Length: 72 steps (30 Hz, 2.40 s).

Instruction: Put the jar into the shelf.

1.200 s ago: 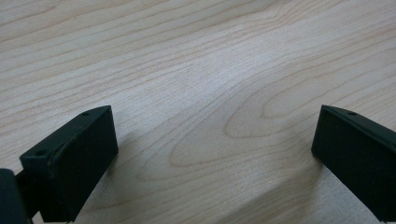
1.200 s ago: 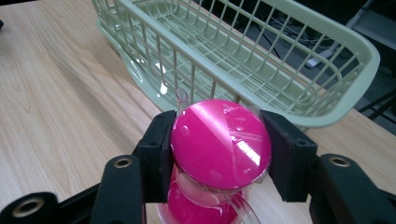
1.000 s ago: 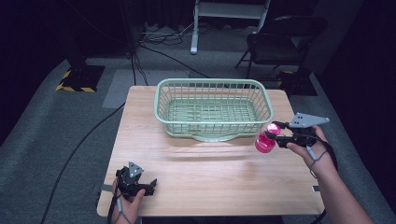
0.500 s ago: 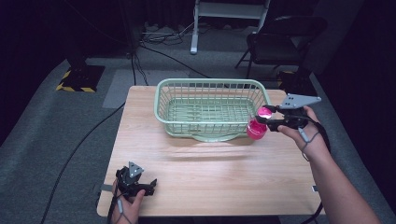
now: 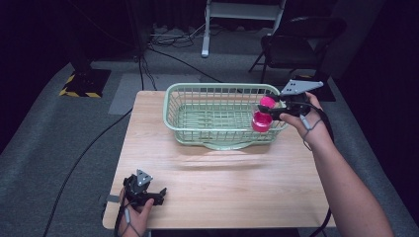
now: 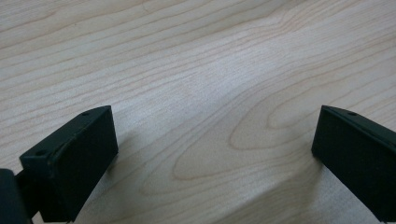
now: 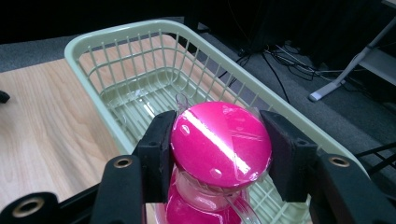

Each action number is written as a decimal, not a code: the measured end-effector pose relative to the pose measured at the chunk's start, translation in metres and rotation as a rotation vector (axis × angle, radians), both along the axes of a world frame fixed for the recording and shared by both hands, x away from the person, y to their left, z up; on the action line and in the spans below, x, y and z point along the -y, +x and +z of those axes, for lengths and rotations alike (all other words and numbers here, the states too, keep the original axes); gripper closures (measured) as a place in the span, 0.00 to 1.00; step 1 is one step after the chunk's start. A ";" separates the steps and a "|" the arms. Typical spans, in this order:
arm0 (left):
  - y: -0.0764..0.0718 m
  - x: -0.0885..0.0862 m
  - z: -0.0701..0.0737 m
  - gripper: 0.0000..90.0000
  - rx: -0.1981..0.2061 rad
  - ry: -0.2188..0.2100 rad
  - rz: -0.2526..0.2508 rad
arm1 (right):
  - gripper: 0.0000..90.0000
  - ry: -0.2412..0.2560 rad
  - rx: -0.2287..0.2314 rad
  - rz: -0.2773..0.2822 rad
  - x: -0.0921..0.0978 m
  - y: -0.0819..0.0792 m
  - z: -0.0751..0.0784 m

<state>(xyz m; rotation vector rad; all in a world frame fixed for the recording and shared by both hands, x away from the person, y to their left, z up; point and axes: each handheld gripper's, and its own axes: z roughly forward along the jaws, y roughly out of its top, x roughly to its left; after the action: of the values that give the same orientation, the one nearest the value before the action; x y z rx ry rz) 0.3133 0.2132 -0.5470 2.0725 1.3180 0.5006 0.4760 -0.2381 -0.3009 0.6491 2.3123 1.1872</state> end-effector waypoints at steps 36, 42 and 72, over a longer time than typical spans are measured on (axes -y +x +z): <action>0.004 0.001 0.000 0.00 -0.001 -0.001 0.001 | 0.53 -0.012 -0.095 -0.029 -0.072 0.093 -0.073; 0.004 0.001 0.000 0.00 0.000 -0.002 0.002 | 0.53 -0.027 -0.115 -0.028 -0.078 0.099 -0.085; 0.004 0.001 0.000 0.00 0.000 0.000 0.001 | 0.21 0.037 -0.156 -0.068 -0.059 0.089 -0.079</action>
<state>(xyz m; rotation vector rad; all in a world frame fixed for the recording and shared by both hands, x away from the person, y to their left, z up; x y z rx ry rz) 0.3172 0.2120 -0.5470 2.0717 1.3195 0.5009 0.5655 -0.1795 -0.3798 0.8540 2.3793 1.1889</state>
